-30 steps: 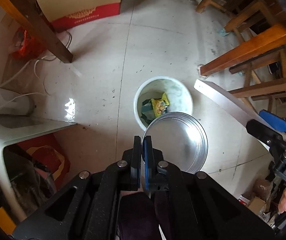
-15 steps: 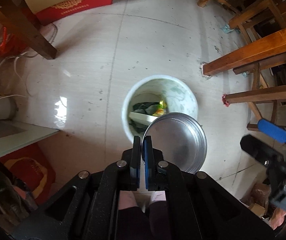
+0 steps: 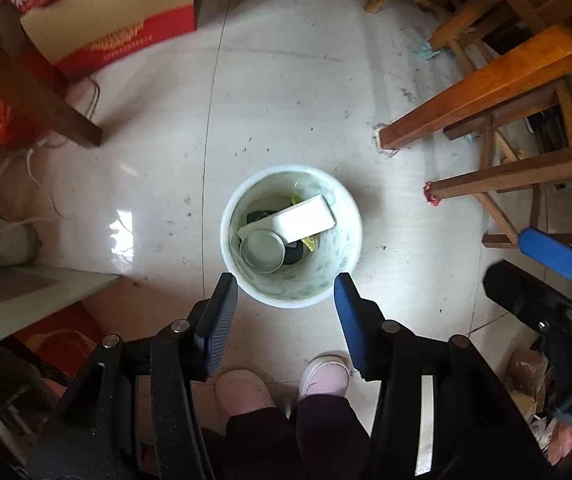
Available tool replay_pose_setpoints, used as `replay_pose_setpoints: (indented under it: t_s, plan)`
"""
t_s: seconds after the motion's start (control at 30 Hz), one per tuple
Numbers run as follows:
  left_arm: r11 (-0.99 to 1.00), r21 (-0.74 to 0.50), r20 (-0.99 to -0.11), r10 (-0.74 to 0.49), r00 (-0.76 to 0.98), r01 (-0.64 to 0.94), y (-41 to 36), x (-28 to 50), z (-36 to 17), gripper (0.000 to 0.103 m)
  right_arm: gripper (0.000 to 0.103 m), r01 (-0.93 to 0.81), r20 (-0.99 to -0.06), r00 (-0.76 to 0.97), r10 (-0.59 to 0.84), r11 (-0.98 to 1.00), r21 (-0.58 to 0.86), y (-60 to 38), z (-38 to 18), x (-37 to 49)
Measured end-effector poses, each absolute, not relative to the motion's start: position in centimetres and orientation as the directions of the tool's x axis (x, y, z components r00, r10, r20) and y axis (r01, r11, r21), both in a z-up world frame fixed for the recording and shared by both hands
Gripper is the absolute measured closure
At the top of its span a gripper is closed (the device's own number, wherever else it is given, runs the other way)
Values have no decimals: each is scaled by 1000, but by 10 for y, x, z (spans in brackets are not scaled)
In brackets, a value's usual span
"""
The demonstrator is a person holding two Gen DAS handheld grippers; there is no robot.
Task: Collect trash
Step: 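Raise both open grippers back toward the table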
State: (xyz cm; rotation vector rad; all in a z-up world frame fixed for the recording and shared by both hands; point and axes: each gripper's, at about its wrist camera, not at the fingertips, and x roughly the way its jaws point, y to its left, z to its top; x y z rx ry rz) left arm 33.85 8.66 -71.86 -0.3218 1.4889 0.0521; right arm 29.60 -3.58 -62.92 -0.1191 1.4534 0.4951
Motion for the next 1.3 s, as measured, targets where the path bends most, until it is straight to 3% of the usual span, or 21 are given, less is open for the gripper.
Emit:
replay_pose_setpoints:
  t_s: [0.33, 0.57, 1.03, 1.3]
  plan:
    - [974, -121, -970, -76, 230, -190, 98, 336, -566, 54, 42, -385, -951, 110, 288, 895, 226, -35, -531, 298]
    - [959, -163, -932, -72, 355, -233, 110, 326, -437, 54, 42, -357, -921, 219, 323, 905, 232, -45, -410, 292]
    - [982, -153, -756, -48, 652, -106, 115, 307, -198, 54, 42, -296, -791, 515, 331, 934, 198, -59, -188, 271]
    - [990, -140, -647, -86, 758, -6, 118, 284, -109, 54, 40, -268, -666, 681, 305, 950, 161, -57, -87, 243]
